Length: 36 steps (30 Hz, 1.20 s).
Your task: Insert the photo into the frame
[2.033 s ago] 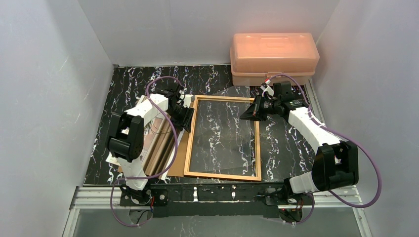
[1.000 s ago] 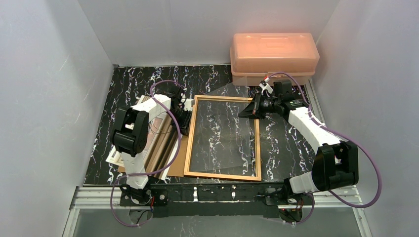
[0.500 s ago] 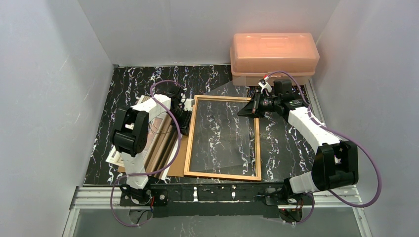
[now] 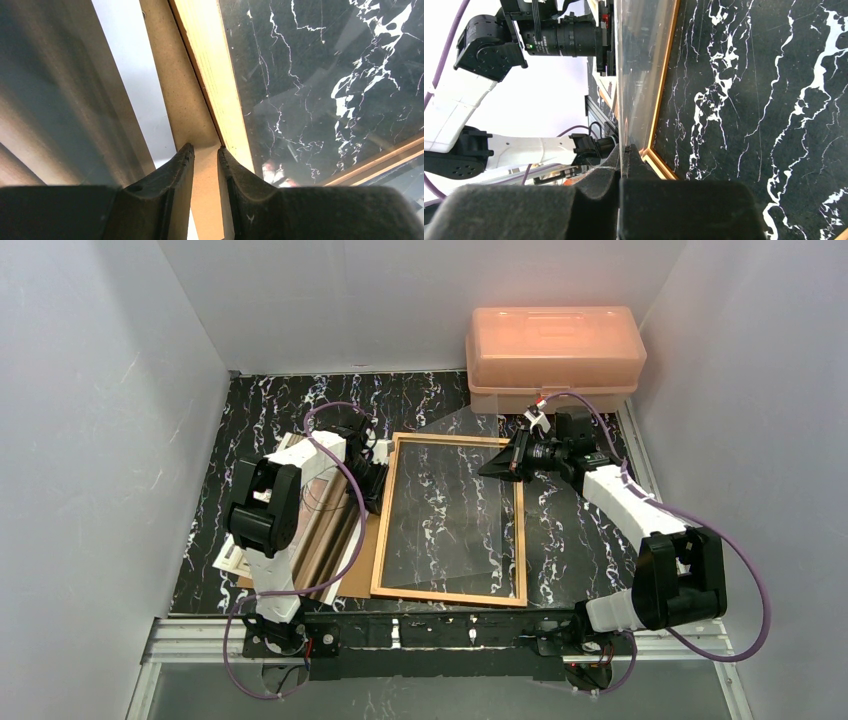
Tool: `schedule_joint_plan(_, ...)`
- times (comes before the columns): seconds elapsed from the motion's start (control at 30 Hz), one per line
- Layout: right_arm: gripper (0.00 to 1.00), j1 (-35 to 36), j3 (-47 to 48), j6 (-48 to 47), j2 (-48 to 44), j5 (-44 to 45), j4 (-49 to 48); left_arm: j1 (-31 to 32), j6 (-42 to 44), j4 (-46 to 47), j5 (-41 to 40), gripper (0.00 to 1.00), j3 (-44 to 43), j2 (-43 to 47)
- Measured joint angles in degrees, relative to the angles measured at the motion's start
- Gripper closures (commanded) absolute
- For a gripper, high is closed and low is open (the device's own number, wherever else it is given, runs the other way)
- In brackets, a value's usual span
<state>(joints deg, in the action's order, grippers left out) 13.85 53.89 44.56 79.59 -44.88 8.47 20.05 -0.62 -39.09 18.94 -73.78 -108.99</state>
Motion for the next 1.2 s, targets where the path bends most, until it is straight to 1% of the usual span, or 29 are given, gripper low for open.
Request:
schedule_joint_plan(0.23,0.99,-0.02,-1.29,2.25,-0.15,-0.42,-2.82,0.00,0.02,-0.02,-0.02,0.78,-0.02,0.00)
schedule_joint_plan(0.7,0.99,-0.24,-2.19,1.33,0.66,-0.55,-3.93,-0.02,0.02,-0.15,-0.02,0.78,-0.04,0.00)
schedule_joint_plan(1.03,0.99,-0.37,2.38,-3.80,4.35,-1.46,0.57,-0.13,0.17,-0.35,-0.26,0.79,-0.13,0.00)
schedule_joint_plan(1.2,0.99,-0.74,2.75,-5.46,4.90,-1.33,2.14,-0.17,0.20,-0.48,-0.46,0.80,-0.22,0.00)
